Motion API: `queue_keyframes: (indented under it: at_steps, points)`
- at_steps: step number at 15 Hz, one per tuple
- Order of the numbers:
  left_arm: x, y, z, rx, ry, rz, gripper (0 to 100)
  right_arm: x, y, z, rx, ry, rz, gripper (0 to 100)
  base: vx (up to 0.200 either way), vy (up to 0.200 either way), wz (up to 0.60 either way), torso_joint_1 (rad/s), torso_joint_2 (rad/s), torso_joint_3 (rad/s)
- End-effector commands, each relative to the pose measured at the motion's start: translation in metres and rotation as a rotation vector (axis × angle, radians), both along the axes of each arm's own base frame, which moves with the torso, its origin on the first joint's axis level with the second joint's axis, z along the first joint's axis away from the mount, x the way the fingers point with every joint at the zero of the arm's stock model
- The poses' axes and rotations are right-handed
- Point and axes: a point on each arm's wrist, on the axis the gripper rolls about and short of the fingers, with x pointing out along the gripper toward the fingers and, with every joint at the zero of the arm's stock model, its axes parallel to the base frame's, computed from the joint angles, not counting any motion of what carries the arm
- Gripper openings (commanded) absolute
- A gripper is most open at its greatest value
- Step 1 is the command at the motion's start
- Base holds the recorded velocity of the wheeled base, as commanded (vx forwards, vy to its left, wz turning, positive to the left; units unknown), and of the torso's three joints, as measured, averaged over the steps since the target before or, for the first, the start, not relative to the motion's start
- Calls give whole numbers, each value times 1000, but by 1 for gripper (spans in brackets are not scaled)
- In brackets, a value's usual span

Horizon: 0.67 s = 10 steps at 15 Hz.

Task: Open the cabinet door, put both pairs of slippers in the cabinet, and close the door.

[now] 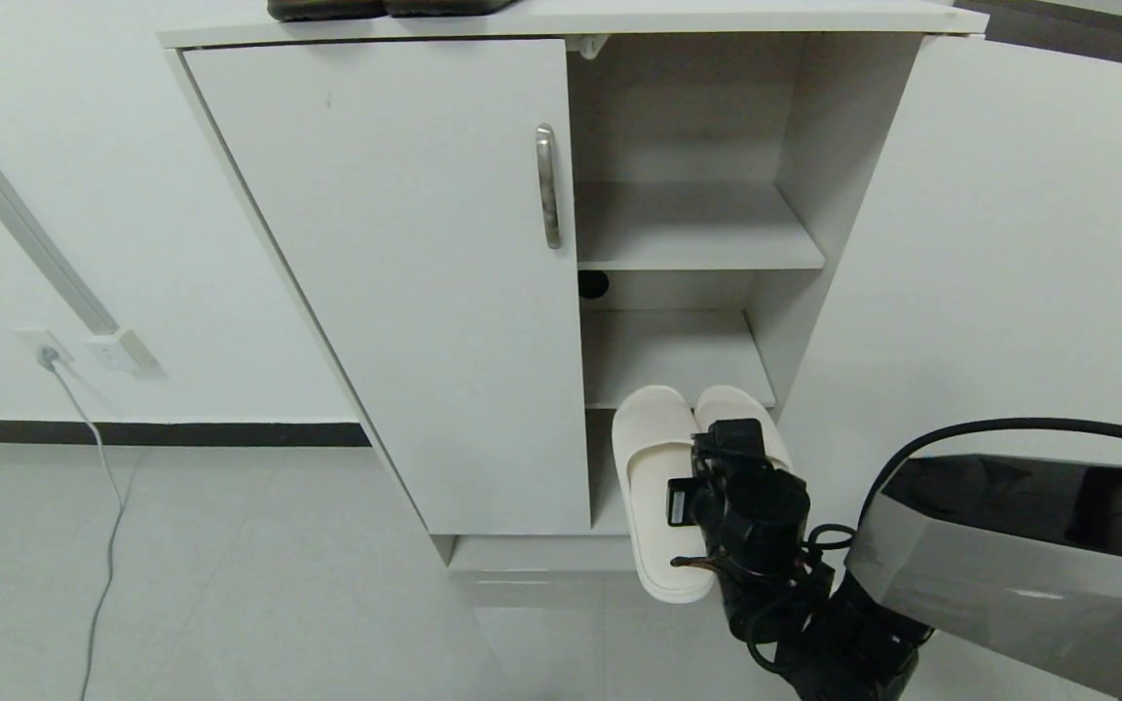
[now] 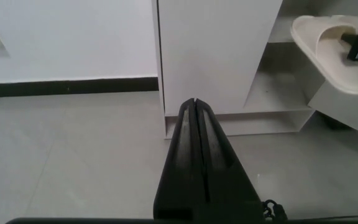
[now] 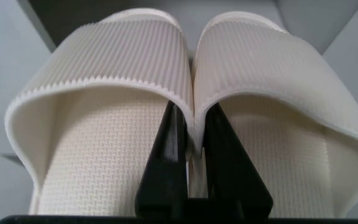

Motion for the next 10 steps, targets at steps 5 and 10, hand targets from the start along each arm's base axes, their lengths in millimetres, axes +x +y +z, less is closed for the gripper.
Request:
queue_keyframes:
  at_steps: [5,10]
  points:
    - [0,0,0,0,1,0,0,2,-2,-13,-23,25,-7,0,0,0,0,0,0,0]
    - [0,0,0,-6,2,10,0,3,-3,-13,-22,24,-10,0,120,0,0,-1,3,3]
